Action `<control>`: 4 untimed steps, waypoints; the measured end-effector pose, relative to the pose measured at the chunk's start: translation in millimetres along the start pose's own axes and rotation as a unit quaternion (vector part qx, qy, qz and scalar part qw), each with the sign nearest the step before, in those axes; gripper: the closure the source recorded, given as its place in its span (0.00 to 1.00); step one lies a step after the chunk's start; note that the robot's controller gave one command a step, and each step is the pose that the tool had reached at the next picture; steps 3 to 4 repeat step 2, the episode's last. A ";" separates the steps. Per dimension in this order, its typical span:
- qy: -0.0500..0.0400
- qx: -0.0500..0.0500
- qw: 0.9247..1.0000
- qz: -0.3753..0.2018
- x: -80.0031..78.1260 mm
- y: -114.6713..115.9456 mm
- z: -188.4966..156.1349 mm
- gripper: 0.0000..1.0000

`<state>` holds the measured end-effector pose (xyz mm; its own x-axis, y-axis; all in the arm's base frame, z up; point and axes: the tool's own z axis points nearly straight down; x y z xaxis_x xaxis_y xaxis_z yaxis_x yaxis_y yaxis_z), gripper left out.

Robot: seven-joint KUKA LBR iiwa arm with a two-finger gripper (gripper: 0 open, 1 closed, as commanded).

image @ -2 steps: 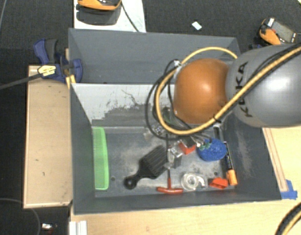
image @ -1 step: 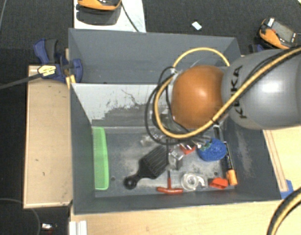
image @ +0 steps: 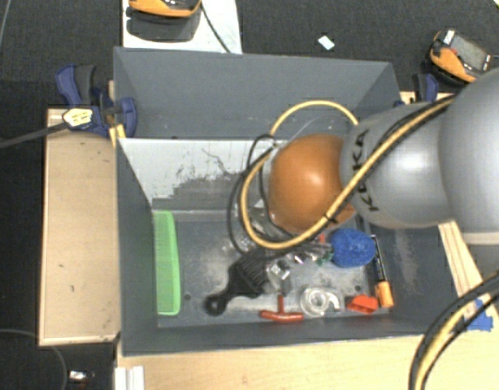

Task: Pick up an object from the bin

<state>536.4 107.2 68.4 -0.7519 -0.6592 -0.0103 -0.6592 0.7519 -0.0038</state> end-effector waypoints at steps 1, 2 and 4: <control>-0.006 0.004 0.996 -0.085 -3.1 -1.2 -3.6 1.00; -0.006 0.003 0.996 -0.085 -3.2 -1.2 -3.7 1.00; -0.006 0.003 0.996 -0.085 -3.2 -1.2 -3.7 1.00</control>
Offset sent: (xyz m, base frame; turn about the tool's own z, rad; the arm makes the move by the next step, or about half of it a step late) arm 0.0000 0.0000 0.0000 0.0000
